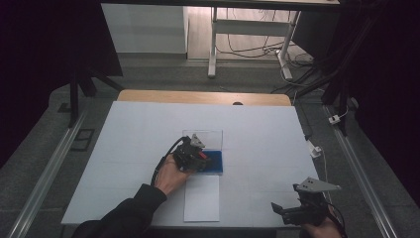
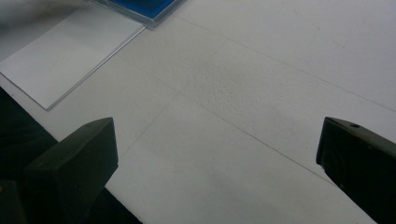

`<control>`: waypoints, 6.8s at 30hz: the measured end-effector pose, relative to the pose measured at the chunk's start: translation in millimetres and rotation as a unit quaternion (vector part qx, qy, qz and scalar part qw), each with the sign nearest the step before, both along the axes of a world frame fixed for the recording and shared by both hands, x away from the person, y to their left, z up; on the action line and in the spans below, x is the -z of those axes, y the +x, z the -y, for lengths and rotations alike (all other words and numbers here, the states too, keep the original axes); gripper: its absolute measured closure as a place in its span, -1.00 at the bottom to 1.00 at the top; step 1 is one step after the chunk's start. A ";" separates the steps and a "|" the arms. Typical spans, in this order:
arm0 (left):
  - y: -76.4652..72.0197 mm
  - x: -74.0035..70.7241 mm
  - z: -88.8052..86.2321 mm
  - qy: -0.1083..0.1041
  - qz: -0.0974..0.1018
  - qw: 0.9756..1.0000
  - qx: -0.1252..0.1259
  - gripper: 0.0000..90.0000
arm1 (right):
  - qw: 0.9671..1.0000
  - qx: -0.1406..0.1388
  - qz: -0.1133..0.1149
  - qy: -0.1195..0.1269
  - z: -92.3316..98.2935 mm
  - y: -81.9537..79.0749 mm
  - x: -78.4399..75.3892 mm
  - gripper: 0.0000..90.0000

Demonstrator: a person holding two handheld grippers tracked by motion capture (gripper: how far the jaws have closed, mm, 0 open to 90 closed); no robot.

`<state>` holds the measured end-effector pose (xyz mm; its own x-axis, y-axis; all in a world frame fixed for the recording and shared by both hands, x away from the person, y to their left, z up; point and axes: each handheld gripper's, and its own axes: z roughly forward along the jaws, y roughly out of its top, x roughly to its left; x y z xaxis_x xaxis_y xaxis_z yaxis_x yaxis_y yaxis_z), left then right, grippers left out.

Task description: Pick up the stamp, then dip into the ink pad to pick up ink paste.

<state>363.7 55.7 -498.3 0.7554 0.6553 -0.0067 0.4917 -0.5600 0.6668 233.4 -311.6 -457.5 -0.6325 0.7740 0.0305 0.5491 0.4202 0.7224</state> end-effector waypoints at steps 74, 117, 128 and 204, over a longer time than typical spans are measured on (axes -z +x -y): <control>-63.4 -46.2 -26.8 -0.034 -0.012 0.997 0.065 0.28 | 1.000 -0.010 0.006 -0.009 -2.5 -2.3 -0.1 -1.00; -10.3 1.4 -3.1 0.018 0.004 0.999 -0.033 0.31 | 1.000 -0.013 -0.001 -0.019 -4.8 -0.8 1.2 -1.00; -4.0 -1.0 -8.5 0.004 -0.012 1.000 -0.021 0.30 | 1.000 -0.012 -0.002 -0.017 -4.3 -0.5 1.1 -1.00; 2.2 -10.7 -7.2 -0.052 0.008 0.999 -0.012 0.29 | 1.000 -0.010 0.000 -0.012 -2.3 -1.7 0.6 -0.99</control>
<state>365.8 62.9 -487.6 0.7394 0.6702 -0.0650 0.4941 -0.4744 0.7286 231.7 -309.3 -458.1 -0.6483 0.7613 0.0122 0.5405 0.4489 0.7116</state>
